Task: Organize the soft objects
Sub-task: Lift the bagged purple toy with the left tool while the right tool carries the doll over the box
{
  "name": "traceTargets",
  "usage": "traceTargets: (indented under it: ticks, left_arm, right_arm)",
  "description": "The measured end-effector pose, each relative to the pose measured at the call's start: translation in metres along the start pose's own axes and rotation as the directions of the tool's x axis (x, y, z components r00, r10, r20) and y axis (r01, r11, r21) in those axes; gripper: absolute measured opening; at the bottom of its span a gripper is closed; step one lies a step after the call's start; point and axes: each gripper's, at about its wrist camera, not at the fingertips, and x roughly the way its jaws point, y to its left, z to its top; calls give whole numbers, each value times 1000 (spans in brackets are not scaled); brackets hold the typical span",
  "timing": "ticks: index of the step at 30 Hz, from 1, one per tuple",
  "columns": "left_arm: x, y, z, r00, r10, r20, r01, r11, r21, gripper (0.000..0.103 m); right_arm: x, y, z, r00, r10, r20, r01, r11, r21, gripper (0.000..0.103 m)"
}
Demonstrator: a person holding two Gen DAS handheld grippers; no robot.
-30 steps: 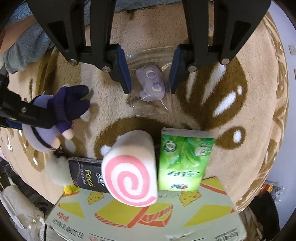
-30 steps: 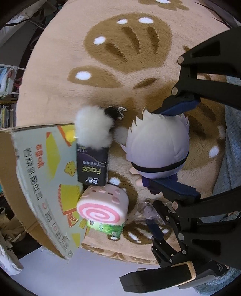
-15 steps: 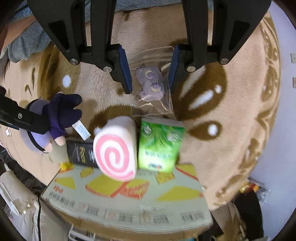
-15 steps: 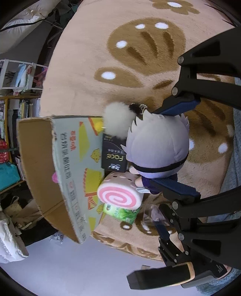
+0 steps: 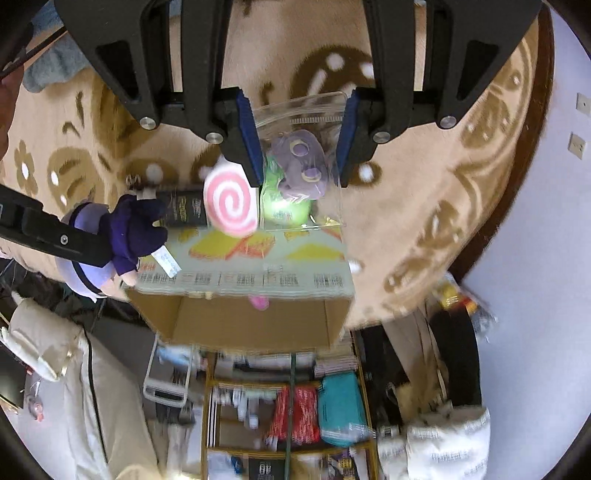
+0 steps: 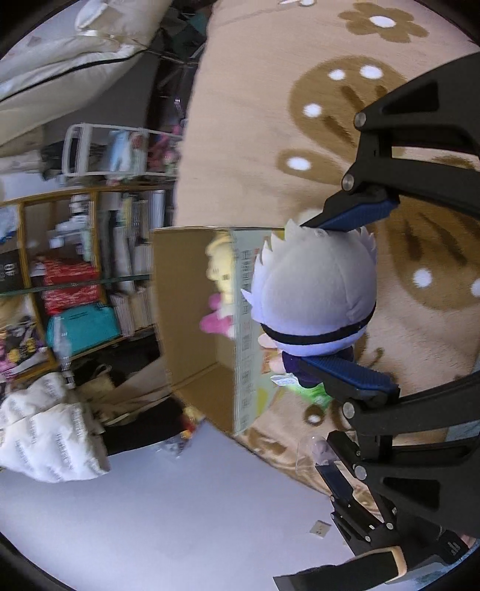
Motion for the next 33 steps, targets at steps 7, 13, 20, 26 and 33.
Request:
traceTargets:
  ticks: [7, 13, 20, 26, 33]
  left_arm:
    - [-15, 8, 11, 991, 20, 130, -21, 1000, 10, 38]
    - [-30, 9, 24, 976, 31, 215, -40, 998, 38, 38]
    - [-40, 5, 45, 947, 43, 318, -70, 995, 74, 38]
    - [-44, 7, 68, 924, 50, 379, -81, 995, 66, 38]
    - [-45, -2, 103, 890, 48, 454, -106, 989, 105, 39]
  right_arm:
    - [-31, -4, 16, 983, 22, 181, -24, 1000, 9, 67]
    - [-44, -10, 28, 963, 28, 268, -35, 999, 23, 67]
    - [-55, -9, 40, 929, 21, 370, -27, 1000, 11, 67]
    - [-59, -11, 50, 900, 23, 436, -26, 1000, 3, 67]
    - [-53, -13, 59, 887, 19, 462, -18, 1000, -8, 68]
